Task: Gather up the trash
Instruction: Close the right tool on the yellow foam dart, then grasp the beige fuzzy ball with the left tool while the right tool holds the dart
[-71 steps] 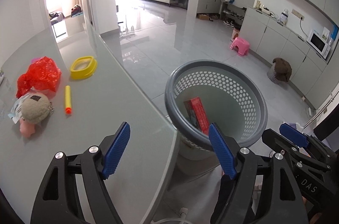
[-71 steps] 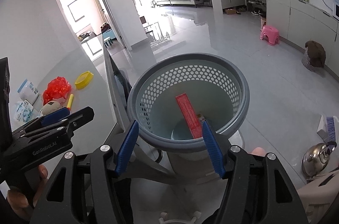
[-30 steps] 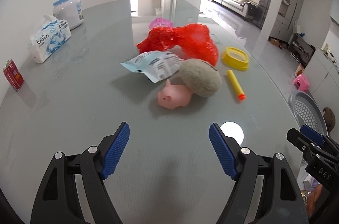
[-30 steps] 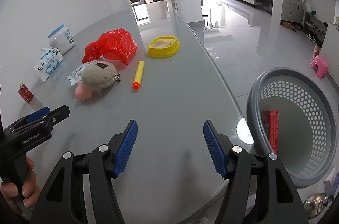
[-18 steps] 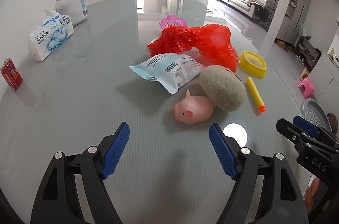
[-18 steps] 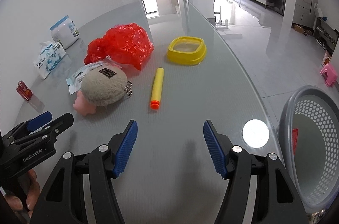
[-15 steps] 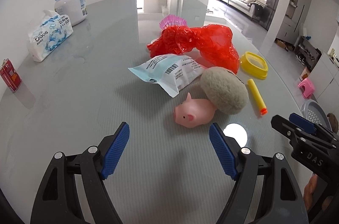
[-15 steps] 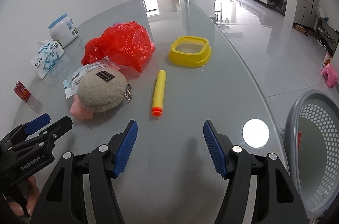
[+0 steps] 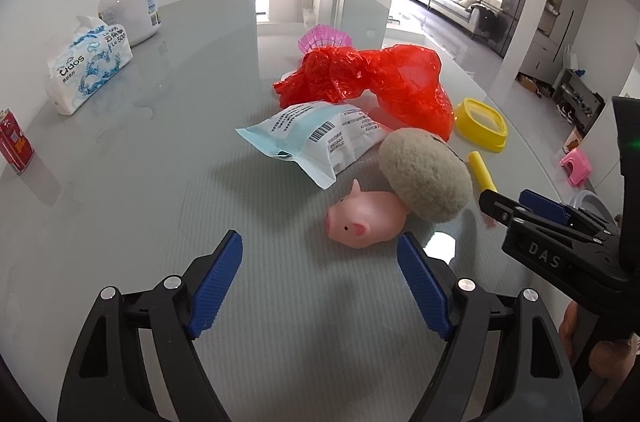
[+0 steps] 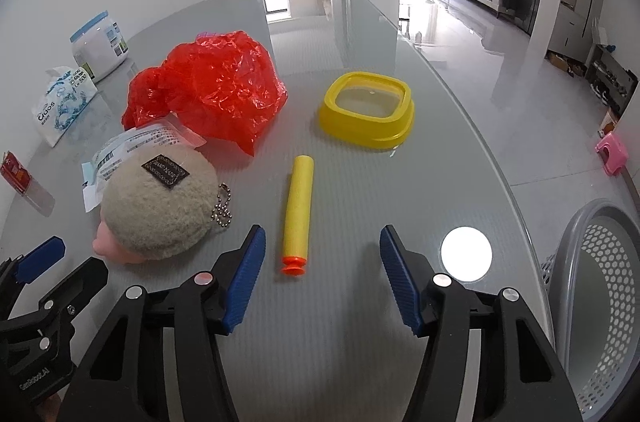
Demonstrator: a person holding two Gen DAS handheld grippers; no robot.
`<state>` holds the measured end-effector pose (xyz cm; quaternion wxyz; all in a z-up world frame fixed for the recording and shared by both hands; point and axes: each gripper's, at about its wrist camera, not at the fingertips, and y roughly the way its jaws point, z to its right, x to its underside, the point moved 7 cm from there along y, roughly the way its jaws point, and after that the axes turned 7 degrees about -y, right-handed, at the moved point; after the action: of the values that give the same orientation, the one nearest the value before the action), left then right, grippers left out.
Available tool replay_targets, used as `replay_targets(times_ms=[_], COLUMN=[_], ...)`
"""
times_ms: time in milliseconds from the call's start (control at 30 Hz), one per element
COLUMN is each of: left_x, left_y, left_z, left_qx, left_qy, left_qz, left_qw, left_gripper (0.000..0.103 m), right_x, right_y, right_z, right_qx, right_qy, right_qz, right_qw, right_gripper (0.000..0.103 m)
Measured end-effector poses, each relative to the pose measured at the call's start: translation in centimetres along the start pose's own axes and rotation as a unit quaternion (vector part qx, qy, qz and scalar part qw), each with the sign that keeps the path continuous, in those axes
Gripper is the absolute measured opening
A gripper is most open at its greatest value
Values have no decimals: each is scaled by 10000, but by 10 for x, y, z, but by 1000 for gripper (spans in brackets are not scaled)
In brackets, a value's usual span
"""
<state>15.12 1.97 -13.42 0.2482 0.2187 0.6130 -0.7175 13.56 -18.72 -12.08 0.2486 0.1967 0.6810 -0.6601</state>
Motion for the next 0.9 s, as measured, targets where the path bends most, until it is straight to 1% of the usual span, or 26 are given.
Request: replay_targets(times_ms=[67,100,133,167,200,233,433,733,900], left_x=[-2,-2,-3,-3,-3,-4,-7,-19,-28], left_y=[1,1,0,0,0,-1,-2,-1,6], left_z=[0,0,1,2,4,5,15,51,72], left_qx=[13,18,21,25,34,40,91,296,166], left_qy=[-3,0,6,12,18,26,81,270,440], left_qz=[11,21,29,37,46,52,66,122,308], left_qw=[10000,10000,10000,10000,10000,10000,9999,9991,9984], left_gripper=[78,78,78,78,78,78,78,79,79], right_x=[-1,-2,-2,-2,-2,-3,1,16,31], right_y=[2,2,3,2,3,3,-5,-42,-57], right_z=[-2,-4,-4,-5,-5,-6,2,39,58], right_qx=[68,85,87,91,85,64,-162,-305,-386], right_qy=[-76,-116,-145,-169,-181,-179,-13,422,605], right_qz=[5,12,24,45,59,68,171,428,468], right_qw=[9999,9999,9999,9998,9998,9998,9997,9977,9963], right_gripper=[43,41,35,26,20,12,12,12,12])
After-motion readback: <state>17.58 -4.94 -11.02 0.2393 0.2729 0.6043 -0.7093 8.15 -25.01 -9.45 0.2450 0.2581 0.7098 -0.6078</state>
